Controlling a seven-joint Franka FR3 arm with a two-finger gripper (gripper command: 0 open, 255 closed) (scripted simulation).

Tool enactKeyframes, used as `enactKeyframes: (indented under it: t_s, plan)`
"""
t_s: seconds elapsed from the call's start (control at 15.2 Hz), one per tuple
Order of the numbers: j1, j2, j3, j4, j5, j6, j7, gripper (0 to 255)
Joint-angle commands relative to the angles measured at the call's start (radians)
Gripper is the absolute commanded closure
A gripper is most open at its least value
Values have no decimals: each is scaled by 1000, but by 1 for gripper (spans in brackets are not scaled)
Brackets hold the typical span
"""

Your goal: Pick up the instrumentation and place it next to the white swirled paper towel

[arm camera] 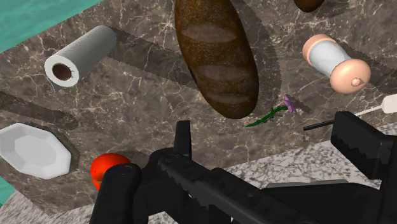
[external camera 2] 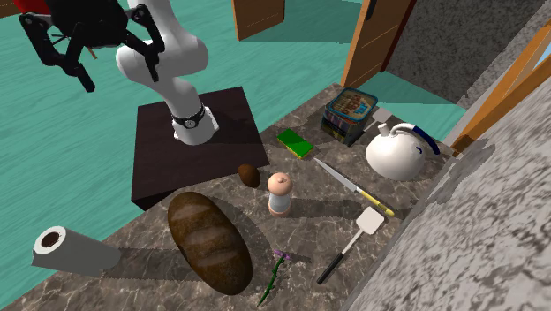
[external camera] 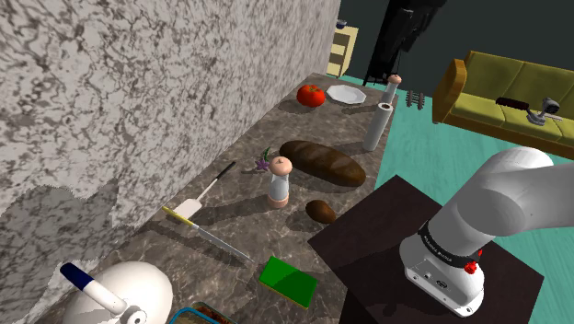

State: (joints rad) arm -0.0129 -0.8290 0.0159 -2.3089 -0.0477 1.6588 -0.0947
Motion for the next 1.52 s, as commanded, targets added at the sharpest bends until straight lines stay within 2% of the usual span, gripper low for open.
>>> enactKeyframes:
  t_s: [0.0,0.73,1.45]
  plan:
    - [0,0,0,0,0,0,0,0]
    - [68,142,92,-181,134,263,113,0]
    - [149,424,193,-232,272,557,194,0]
